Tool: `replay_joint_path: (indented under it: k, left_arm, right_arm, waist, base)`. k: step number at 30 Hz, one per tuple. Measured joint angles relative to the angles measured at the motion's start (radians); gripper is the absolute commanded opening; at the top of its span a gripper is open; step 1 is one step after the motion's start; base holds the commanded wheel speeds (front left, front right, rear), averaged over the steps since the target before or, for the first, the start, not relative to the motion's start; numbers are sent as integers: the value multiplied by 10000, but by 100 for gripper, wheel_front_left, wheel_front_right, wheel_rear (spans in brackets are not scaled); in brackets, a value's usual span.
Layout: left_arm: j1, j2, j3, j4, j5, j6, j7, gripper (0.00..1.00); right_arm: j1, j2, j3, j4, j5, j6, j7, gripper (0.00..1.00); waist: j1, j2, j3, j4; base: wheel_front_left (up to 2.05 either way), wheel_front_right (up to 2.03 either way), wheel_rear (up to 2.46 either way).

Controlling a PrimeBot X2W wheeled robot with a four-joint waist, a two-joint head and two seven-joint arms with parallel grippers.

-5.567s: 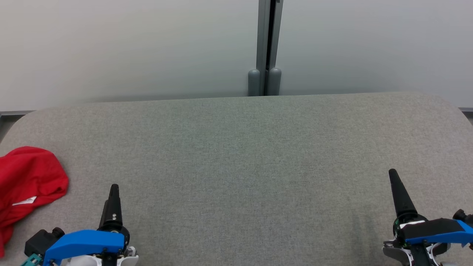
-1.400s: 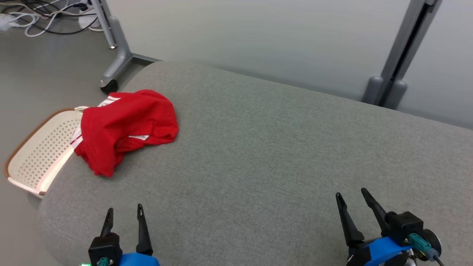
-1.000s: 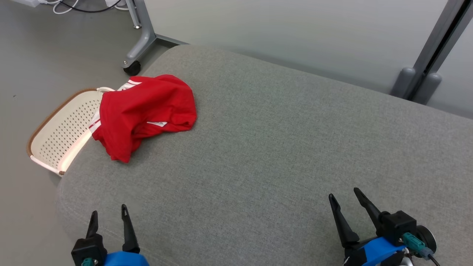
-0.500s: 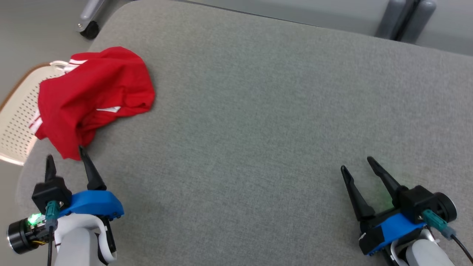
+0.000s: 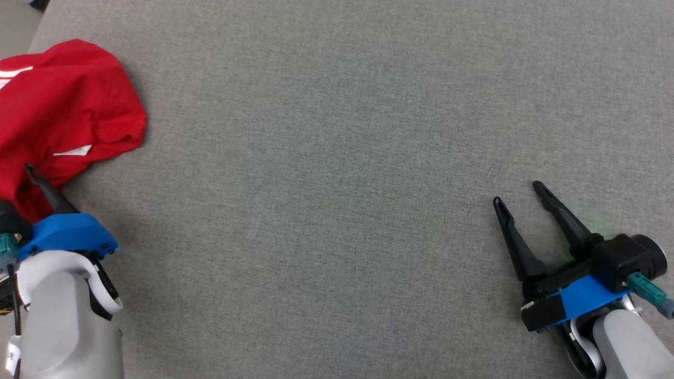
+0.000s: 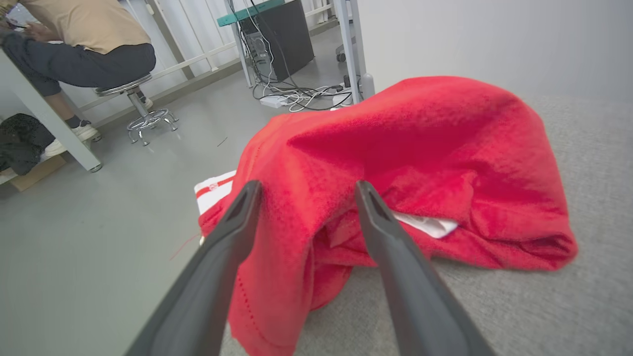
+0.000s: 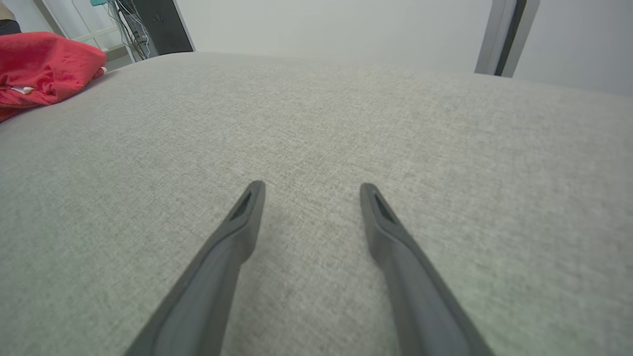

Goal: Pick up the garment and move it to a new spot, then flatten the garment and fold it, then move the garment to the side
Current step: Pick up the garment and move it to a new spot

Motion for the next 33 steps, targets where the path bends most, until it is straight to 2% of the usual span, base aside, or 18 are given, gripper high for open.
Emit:
replay_joint_path:
  k: [5,6,7,11,19,25,33]
  left_arm:
    - [-279,167,359,370,-184,146,-2,100]
    - [-329,182,443,422,-291,111,-2,47]
    - [-375,203,516,451,-326,65,0,0]
    - [-458,372,525,284,-295,-313,-2,0]
    - [-1131,535,-349,-1007,330,-1283,0,0]
    - [-1291,54,-1565,-1969,803,-1896,0,0]
    - [-1438,-489,-3030,-1906,836,-2686,0,0]
  right_arm:
    - [-126,-65,12,-134,100,4,-13,100]
    - [-151,-77,2,-132,123,4,-13,100]
    - [-166,-77,-17,-128,169,4,-13,100]
    - [-199,-36,-71,-50,259,4,-13,100]
    - [-99,470,-351,437,125,-10,15,100]
    - [28,1162,-324,798,90,-10,17,100]
    - [278,1839,-297,1195,67,-10,17,100]
  waist:
    - [0,-1,225,-222]
    - [0,0,238,-256]
    - [0,0,241,-290]
    - [0,0,152,-403]
    - [2,1,-501,-571]
    - [-1,1,-1255,-952]
    - [-1,1,-2112,-2102]
  base:
    - [0,0,0]
    - [0,0,0]
    - [0,0,0]
    - [0,0,0]
    - [0,0,0]
    - [0,0,0]
    - [0,0,0]
